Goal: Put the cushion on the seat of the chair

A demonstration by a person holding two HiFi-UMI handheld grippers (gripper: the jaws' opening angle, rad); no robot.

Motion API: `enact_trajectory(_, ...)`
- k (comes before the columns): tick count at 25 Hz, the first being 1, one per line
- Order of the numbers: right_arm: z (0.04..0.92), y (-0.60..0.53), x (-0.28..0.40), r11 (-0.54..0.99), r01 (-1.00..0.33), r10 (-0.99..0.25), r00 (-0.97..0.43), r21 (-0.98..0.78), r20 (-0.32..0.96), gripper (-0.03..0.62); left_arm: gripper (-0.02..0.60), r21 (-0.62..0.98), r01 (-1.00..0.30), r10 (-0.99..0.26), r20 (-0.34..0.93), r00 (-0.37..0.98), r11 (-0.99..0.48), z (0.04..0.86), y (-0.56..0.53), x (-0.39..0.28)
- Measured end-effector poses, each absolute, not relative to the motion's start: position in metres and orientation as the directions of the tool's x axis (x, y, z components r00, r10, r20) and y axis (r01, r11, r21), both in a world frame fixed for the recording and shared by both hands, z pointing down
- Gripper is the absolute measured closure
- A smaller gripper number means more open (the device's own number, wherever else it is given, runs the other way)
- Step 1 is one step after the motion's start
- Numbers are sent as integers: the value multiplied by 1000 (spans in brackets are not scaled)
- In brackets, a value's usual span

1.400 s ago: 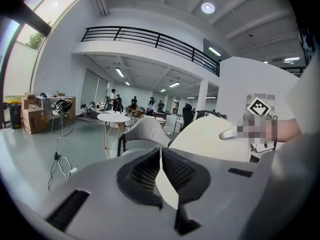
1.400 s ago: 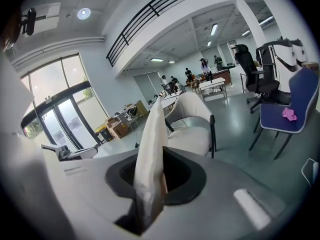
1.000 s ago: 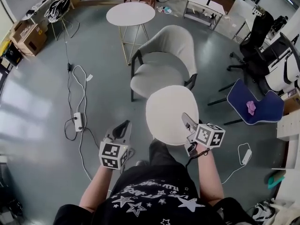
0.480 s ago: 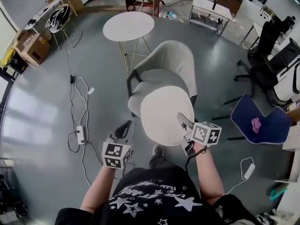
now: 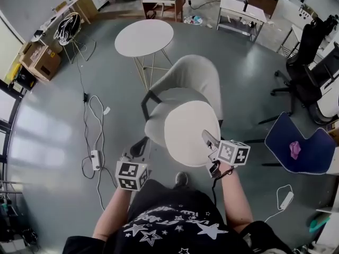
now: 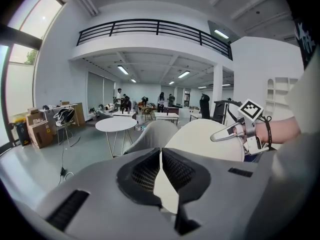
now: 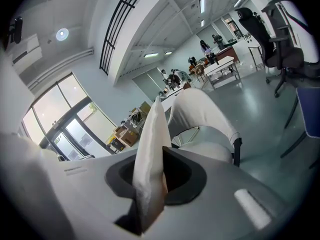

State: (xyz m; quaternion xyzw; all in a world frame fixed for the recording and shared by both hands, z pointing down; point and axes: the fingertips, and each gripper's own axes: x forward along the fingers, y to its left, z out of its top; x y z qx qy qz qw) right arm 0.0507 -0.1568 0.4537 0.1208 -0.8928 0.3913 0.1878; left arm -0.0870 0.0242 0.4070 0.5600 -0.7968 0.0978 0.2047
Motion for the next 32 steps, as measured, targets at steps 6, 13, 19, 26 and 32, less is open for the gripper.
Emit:
enact_trajectory(6, 470, -163, 46, 616, -396, -76, -890, -681, 449, 533, 561, 87, -928, -843, 455, -287, 362, 418, 17, -110)
enact_trajectory(13, 480, -166, 35, 582, -487, -163, -854, -651, 493, 533, 561, 136, -954, -860, 482, -171, 266, 447, -9, -150)
enact_trajectory(19, 492, -163, -1, 514, -589, -232, -796, -624, 560, 533, 561, 178, -975, -865, 501, -25, 132, 461, -40, -199)
enact_trajectory(26, 502, -166, -70, 414, -627, -302, -778, -660, 550, 533, 561, 197, -980, -839, 536, 96, 14, 483, -71, -266)
enact_trajectory(32, 523, -160, -116, 328, -664, -371, -745, -672, 555, 533, 561, 217, -971, -792, 574, 210, -100, 509, -86, -300)
